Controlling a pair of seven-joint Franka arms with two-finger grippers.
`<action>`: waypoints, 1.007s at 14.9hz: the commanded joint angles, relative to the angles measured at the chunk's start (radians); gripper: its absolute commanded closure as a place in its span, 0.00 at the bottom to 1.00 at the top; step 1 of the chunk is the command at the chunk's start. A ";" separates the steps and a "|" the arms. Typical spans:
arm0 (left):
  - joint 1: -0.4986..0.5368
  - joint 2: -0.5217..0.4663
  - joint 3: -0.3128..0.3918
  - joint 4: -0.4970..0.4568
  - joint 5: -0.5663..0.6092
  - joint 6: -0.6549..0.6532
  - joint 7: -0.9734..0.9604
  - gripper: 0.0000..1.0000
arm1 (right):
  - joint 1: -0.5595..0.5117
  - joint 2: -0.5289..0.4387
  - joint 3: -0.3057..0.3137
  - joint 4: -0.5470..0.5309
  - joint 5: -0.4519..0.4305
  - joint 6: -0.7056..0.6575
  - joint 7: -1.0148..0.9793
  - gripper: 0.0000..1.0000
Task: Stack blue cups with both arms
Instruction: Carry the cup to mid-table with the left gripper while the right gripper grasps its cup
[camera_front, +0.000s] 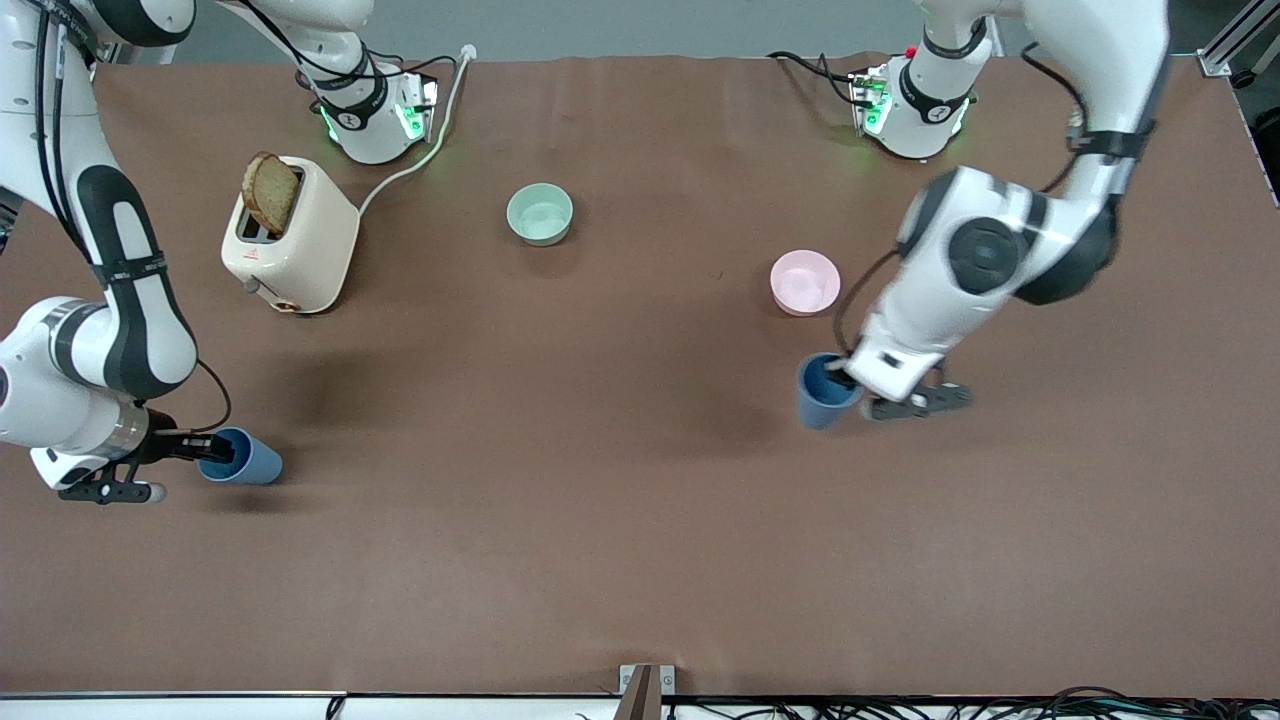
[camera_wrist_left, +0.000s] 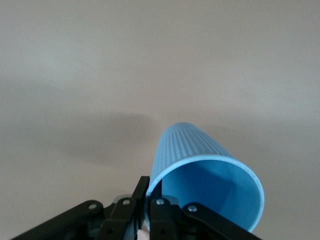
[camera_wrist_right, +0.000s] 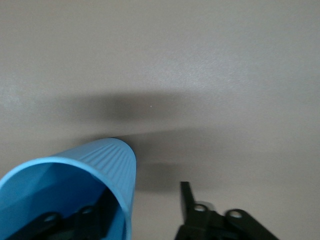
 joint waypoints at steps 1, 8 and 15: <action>-0.127 0.136 0.003 0.143 0.012 -0.022 -0.214 1.00 | -0.010 -0.014 0.013 -0.025 0.008 0.017 -0.017 0.85; -0.365 0.379 0.012 0.345 0.018 0.027 -0.509 1.00 | 0.000 -0.066 0.013 -0.019 0.008 -0.067 -0.013 0.98; -0.388 0.412 0.026 0.350 0.024 0.086 -0.508 0.52 | 0.152 -0.302 0.013 -0.014 0.008 -0.282 0.159 0.99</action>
